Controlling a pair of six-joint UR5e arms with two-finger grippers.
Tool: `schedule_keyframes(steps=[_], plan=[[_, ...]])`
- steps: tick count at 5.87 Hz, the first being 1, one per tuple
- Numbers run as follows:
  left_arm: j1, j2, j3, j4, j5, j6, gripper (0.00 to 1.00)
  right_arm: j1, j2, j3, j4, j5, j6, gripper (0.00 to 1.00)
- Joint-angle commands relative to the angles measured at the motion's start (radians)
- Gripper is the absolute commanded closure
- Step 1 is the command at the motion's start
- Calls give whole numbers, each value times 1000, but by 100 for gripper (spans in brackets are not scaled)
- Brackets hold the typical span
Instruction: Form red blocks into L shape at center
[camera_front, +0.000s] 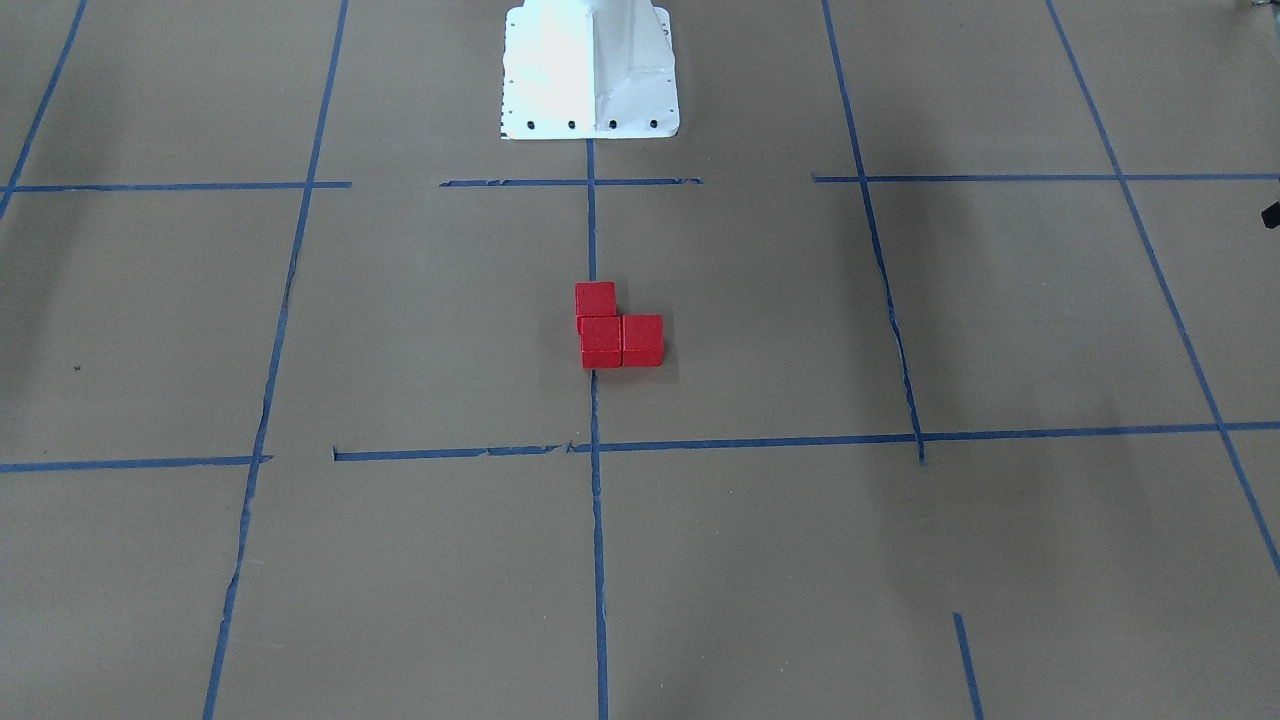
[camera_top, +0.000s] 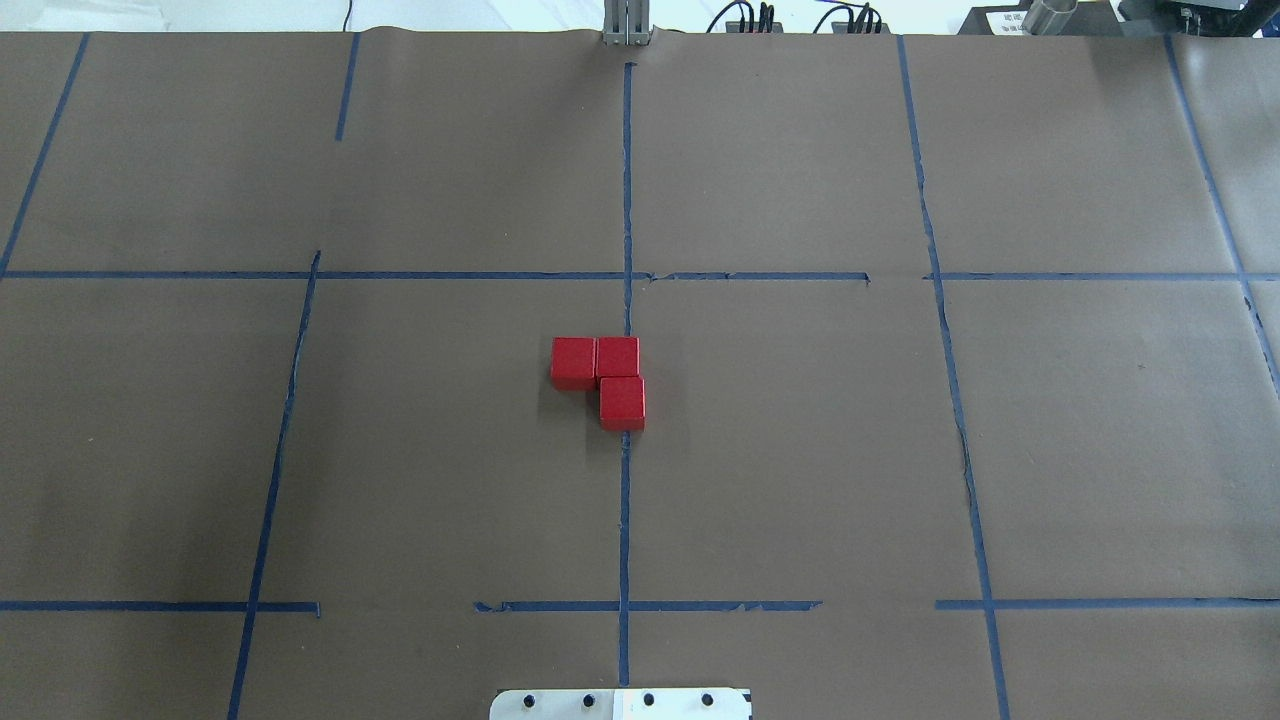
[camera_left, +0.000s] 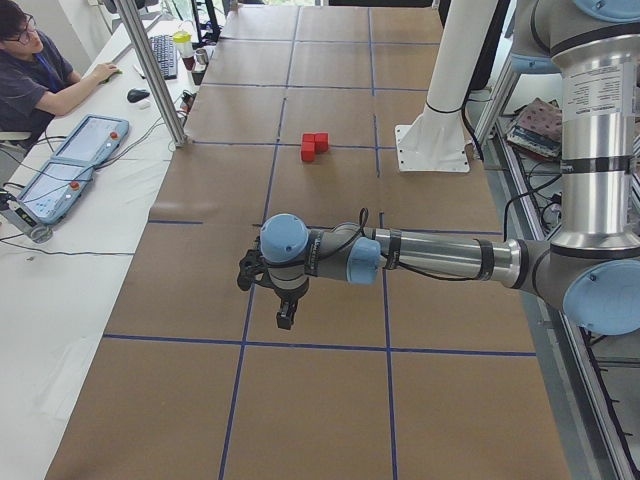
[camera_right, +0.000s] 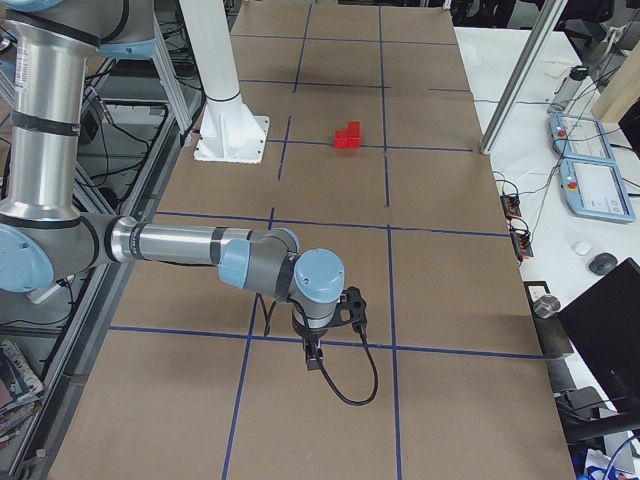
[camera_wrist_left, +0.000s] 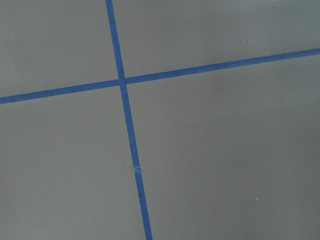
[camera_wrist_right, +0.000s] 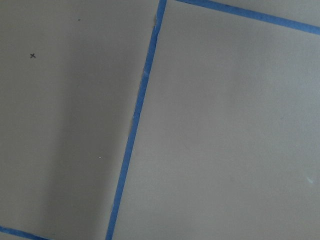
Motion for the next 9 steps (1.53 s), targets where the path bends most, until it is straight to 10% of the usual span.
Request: schedule_keyframes(steps=[1,9], plan=[[0,11,8,2,5,-1,0,0,0,1,1,0,0,0],[2,72,12,1,10,5,0,0,0,4,1,12,3,0]])
